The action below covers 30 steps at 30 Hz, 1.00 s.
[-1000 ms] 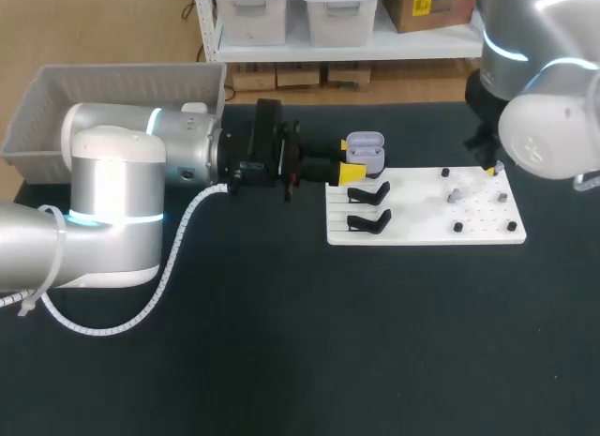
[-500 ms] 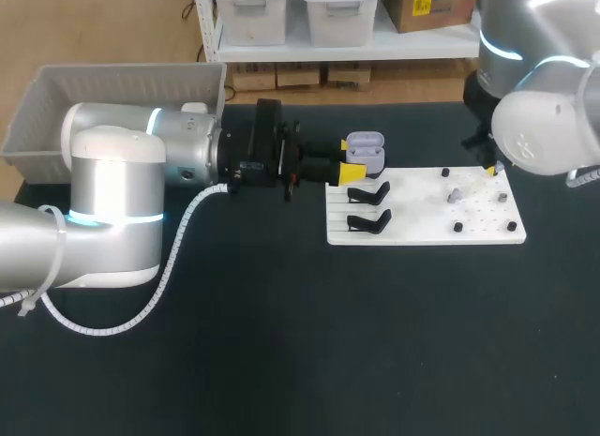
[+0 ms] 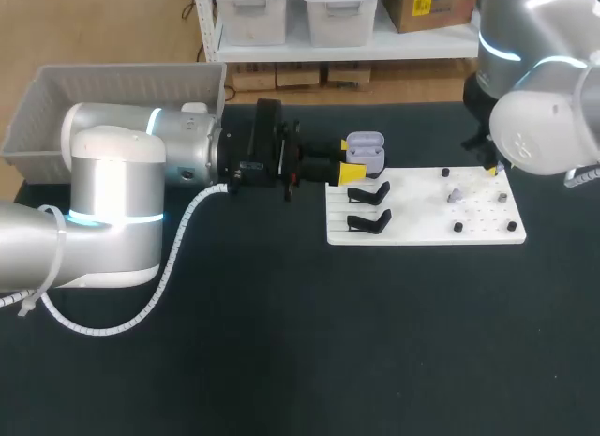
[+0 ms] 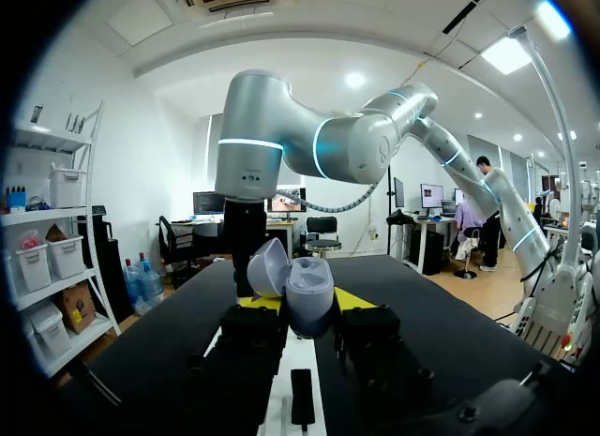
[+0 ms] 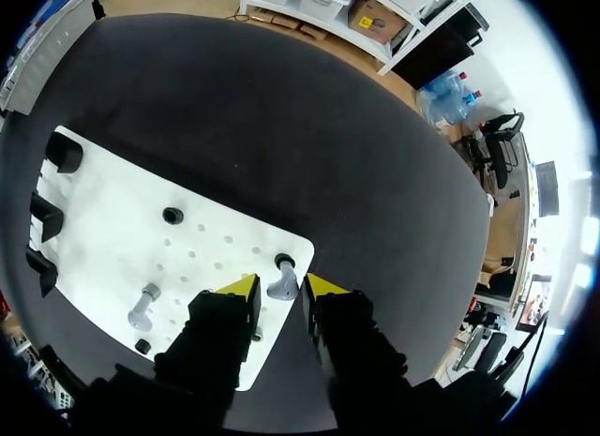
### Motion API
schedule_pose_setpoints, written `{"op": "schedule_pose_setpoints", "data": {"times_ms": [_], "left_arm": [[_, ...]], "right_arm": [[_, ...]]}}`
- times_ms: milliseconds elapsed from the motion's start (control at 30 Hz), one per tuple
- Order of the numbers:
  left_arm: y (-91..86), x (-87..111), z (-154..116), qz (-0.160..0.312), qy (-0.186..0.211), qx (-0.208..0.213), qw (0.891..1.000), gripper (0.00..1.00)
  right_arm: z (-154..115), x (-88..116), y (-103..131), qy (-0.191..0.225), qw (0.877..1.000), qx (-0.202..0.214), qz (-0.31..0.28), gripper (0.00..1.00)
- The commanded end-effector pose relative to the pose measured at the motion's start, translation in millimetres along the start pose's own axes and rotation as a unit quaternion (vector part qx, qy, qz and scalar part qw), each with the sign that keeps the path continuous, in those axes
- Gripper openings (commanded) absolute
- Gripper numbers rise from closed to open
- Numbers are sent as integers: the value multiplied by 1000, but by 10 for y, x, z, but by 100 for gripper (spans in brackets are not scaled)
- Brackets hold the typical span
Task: Pick up each earbud case from the left stands, insert the matching earbuds, close the lid, and place the case in the box.
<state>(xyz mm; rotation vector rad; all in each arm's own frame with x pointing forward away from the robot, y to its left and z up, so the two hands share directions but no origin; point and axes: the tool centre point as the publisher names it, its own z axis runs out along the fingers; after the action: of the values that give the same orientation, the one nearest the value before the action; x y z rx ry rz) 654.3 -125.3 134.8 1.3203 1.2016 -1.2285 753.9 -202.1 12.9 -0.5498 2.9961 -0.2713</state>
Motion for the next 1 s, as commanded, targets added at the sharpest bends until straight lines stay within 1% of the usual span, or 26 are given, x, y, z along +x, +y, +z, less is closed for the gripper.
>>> {"op": "schedule_pose_setpoints", "data": {"times_ms": [33,67,133,167,200,433,500,567,633,700,800,867,933,1000], "left_arm": [[-7,4,-3,1,-1,-2,1000,0],[-7,4,-3,1,-1,-2,1000,0],[-7,4,-3,1,-1,-2,1000,0],[-7,4,-3,1,-1,-2,1000,0],[-7,4,-3,1,-1,-2,1000,0],[-7,4,-3,1,-1,-2,1000,0],[-7,4,-3,1,-1,-2,1000,0],[-7,4,-3,1,-1,-2,1000,0],[-7,4,-3,1,-1,-2,1000,0],[-7,4,-3,1,-1,-2,1000,0],[-7,4,-3,1,-1,-2,1000,0],[-7,4,-3,1,-1,-2,1000,0],[-7,4,-3,1,-1,-2,1000,0],[-7,4,-3,1,-1,-2,1000,0]], "right_arm": [[24,-13,-2,2,1000,-1,0,25],[27,-10,-3,3,1000,0,0,24],[32,-6,-3,3,1000,1,1,18],[32,-5,-3,3,1000,1,1,6],[33,-3,-4,3,1000,1,1,0],[-32,45,-20,-1,1000,6,5,0],[-108,81,-21,-5,1000,11,7,0],[-203,123,-15,-12,999,28,11,0],[-297,165,-3,-14,999,29,13,0],[-435,222,8,-20,999,24,28,0],[-566,279,30,-16,998,28,54,0],[-649,309,48,-8,997,29,77,0],[-737,326,54,10,992,28,121,0],[-816,330,73,28,987,6,157,0]]}}
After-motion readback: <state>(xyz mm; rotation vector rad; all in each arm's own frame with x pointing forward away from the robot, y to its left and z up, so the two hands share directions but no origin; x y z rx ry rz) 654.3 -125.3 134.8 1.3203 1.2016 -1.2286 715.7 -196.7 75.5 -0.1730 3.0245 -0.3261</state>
